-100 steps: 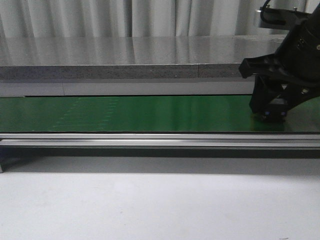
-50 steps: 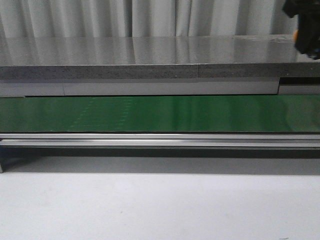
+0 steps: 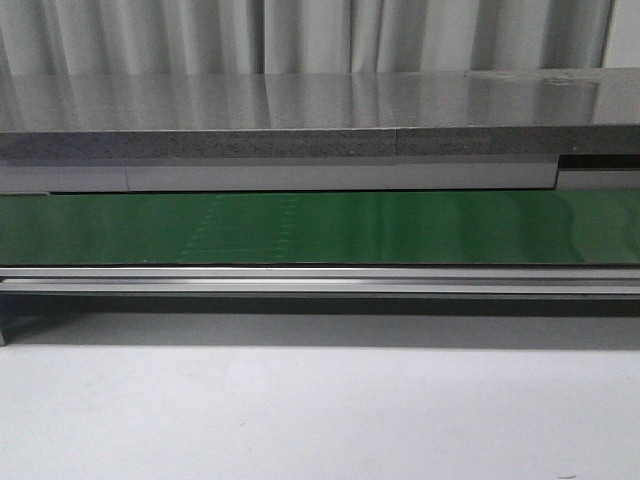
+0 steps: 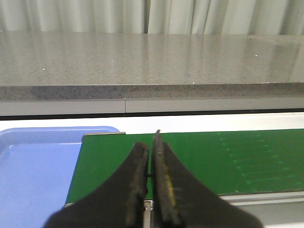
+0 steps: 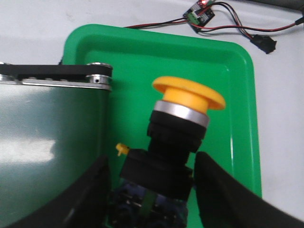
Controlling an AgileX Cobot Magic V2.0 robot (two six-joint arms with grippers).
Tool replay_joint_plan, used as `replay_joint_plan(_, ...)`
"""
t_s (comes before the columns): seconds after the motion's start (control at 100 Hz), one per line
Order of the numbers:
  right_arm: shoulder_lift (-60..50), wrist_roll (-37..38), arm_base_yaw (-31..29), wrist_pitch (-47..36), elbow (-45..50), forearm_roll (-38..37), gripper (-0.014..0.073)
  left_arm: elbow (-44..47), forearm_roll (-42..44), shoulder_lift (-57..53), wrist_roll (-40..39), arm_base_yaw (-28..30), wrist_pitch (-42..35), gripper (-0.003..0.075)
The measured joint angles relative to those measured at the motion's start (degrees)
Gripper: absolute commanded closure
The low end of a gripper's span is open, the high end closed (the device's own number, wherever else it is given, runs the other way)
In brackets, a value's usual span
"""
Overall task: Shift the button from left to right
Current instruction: 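Lift the button off the belt and carry it over the green tray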
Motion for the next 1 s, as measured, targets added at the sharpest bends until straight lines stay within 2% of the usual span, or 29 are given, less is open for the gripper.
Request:
replay_joint_plan(0.21,5.47,-7.20,-3.57,-0.35,0.00,4.55,0.0406,0.00,0.00,0.00,0.00,0.00,0.00,0.0715)
replay_joint_plan(0.55,13.71,-12.04,-9.06,-0.04,0.00,11.44,0.0406,0.00,0.00,0.00,0.00,0.00,0.00,0.0715)
replay_joint_plan(0.85,16.42,-15.78,-9.67,0.23,-0.13,16.78,0.0406,0.00,0.00,0.00,0.00,0.00,0.00,0.0715)
replay_joint_plan(1.0,18.13,-16.26,-9.67,0.88,-0.13,17.13,0.0406,0.00,0.00,0.00,0.00,0.00,0.00,0.0715)
